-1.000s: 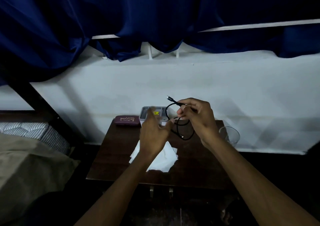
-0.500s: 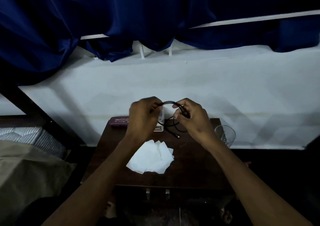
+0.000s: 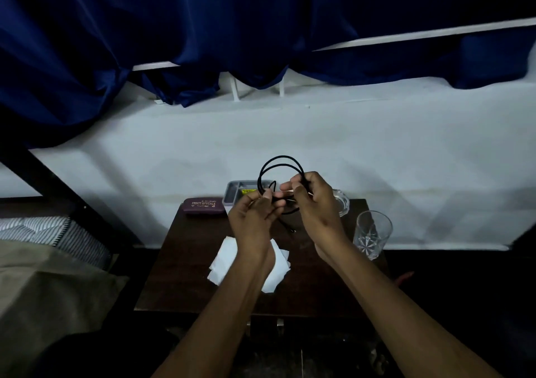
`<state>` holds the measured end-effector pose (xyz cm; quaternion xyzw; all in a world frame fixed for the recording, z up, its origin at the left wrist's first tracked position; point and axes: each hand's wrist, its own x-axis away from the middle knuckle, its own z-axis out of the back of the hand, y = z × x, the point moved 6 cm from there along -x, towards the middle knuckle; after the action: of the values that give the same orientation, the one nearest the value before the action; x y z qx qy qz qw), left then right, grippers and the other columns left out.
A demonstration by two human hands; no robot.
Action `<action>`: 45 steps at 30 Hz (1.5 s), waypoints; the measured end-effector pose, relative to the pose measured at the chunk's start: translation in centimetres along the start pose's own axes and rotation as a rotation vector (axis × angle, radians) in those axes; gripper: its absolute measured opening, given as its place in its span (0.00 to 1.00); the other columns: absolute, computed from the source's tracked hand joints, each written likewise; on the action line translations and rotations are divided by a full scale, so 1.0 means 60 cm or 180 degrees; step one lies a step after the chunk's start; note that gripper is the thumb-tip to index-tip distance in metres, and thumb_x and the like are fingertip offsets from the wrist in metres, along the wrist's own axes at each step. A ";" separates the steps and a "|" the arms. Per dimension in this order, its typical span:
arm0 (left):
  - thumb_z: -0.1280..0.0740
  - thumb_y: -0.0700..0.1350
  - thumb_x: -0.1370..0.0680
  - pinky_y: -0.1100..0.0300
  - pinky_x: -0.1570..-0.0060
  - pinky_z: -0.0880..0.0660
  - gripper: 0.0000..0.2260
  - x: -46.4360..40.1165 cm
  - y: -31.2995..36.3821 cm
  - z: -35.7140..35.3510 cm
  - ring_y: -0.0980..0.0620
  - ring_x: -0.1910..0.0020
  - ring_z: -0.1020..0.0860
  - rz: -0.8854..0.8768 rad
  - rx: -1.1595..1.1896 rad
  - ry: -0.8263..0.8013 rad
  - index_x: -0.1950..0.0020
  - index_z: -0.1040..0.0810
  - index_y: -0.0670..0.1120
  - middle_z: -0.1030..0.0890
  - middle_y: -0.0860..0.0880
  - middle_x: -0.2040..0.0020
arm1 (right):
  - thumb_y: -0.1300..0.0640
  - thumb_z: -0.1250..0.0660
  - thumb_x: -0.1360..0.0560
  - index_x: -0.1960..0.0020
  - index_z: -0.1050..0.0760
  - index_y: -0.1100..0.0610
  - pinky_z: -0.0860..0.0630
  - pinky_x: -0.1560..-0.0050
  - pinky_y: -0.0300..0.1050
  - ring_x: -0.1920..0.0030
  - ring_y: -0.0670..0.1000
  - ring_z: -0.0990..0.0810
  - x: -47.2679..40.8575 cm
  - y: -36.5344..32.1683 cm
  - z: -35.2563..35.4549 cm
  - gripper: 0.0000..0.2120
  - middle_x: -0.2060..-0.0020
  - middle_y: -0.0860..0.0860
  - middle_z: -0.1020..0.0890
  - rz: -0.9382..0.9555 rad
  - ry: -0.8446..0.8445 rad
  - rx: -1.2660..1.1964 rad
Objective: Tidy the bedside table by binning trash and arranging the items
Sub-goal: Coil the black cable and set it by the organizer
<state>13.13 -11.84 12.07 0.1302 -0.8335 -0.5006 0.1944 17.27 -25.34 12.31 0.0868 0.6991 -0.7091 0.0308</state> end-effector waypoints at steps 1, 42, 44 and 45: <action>0.33 0.32 0.17 0.60 0.58 0.16 0.10 0.003 -0.001 -0.003 0.49 0.64 0.16 0.0029 0.0112 0.0024 0.58 0.21 0.40 0.15 0.44 0.63 | 0.59 0.38 0.16 0.49 0.24 0.51 0.15 0.44 0.56 0.49 0.47 0.12 0.000 0.003 -0.002 0.06 0.52 0.47 0.11 -0.0062 -0.0019 -0.0071; 0.34 0.33 0.17 0.54 0.57 0.15 0.11 0.006 0.087 0.027 0.43 0.62 0.15 -0.0951 -0.0902 -0.0190 0.54 0.13 0.38 0.13 0.37 0.59 | 0.34 0.34 0.21 0.35 0.26 0.51 0.28 0.54 0.37 0.49 0.40 0.20 -0.002 0.037 0.011 0.24 0.48 0.43 0.18 -0.0599 -0.0119 0.0980; 0.34 0.32 0.17 0.57 0.58 0.15 0.09 0.010 0.075 0.028 0.45 0.62 0.15 -0.0801 -0.0687 -0.0160 0.52 0.14 0.36 0.13 0.37 0.58 | 0.36 0.32 0.21 0.37 0.24 0.53 0.25 0.56 0.39 0.52 0.42 0.16 0.001 0.035 0.012 0.23 0.54 0.43 0.15 -0.0792 -0.0023 0.0624; 0.33 0.33 0.17 0.57 0.57 0.15 0.09 0.010 0.069 0.029 0.46 0.63 0.14 -0.0719 -0.0615 -0.0142 0.52 0.14 0.36 0.13 0.38 0.59 | 0.40 0.32 0.20 0.39 0.21 0.55 0.21 0.57 0.39 0.54 0.41 0.15 0.001 0.034 0.011 0.20 0.57 0.43 0.14 -0.0856 -0.0050 0.0414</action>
<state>11.70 -8.83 15.13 0.1926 -0.7656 -0.5999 0.1298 17.49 -26.04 10.30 -0.0114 0.6567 -0.7513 -0.0646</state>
